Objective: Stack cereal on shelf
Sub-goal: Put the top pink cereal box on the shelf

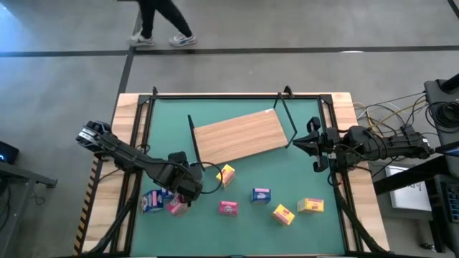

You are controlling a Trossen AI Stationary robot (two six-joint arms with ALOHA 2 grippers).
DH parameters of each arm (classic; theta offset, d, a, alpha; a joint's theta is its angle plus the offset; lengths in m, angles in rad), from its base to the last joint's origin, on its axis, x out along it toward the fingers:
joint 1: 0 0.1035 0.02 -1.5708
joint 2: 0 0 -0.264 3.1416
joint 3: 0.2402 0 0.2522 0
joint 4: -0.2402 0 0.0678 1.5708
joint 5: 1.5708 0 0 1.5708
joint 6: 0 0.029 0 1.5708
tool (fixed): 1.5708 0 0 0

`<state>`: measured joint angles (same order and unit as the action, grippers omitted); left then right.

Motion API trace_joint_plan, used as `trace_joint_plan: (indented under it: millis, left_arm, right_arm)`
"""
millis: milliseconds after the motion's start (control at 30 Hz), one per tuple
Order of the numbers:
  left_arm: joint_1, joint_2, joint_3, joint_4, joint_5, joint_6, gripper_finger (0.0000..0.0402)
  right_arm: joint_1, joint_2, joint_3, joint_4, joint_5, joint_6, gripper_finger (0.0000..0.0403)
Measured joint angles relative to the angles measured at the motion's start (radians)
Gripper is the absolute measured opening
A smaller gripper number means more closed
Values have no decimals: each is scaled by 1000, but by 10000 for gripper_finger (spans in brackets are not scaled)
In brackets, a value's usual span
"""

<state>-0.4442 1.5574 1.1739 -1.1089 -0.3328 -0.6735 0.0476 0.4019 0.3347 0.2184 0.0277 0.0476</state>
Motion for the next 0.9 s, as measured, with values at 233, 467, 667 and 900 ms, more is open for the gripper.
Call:
trace_joint_plan:
  millis: [233,467,667,900]
  left_arm:
    - [0,0,-6,2,-1,11,210]
    - [0,0,-6,1,0,11,190]
    - [0,0,-6,1,1,12,170]
    - [0,0,0,-10,3,12,158]
  right_arm:
    - [0,0,0,0,0,-7,22]
    - [0,0,0,0,0,-7,22]
    - [0,0,0,0,0,-6,22]
    - [0,0,0,0,0,-5,22]
